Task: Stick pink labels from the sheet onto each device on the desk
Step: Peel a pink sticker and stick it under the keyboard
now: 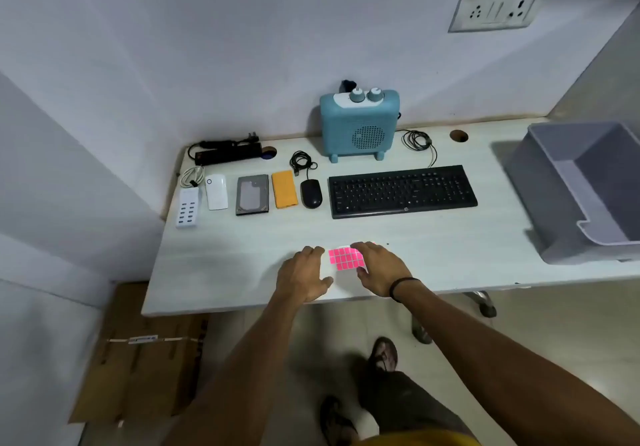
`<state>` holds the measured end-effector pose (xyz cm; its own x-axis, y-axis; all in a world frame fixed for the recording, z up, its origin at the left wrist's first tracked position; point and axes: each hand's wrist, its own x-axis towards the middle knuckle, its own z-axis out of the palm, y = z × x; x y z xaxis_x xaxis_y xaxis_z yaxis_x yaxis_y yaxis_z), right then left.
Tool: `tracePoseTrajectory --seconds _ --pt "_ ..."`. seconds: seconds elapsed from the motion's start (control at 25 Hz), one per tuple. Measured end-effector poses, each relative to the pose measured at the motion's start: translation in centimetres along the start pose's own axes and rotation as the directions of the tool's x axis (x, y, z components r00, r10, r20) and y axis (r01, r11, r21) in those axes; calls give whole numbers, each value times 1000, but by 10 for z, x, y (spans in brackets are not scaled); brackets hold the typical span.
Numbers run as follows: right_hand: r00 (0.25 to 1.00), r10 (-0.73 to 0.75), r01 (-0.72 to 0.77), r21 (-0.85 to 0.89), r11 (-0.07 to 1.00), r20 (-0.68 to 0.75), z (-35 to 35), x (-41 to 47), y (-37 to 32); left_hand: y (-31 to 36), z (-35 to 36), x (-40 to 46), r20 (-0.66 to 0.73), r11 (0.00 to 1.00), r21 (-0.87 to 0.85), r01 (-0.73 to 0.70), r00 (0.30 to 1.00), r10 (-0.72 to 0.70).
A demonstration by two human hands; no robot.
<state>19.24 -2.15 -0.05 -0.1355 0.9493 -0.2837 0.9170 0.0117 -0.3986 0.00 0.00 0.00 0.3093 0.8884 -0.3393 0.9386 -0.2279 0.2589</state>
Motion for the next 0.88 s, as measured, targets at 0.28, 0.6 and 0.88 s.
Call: tracePoseTrajectory --seconds 0.28,0.6,0.88 --pt "983 28 -16 -70 997 180 20 73 27 -20 26 53 90 988 -15 154 984 -152" --pt "939 -4 91 -238 967 344 40 136 37 -24 45 114 201 987 -17 158 968 -151" --pt "933 59 78 -359 930 354 49 154 47 -17 53 134 224 975 150 163 955 -194"
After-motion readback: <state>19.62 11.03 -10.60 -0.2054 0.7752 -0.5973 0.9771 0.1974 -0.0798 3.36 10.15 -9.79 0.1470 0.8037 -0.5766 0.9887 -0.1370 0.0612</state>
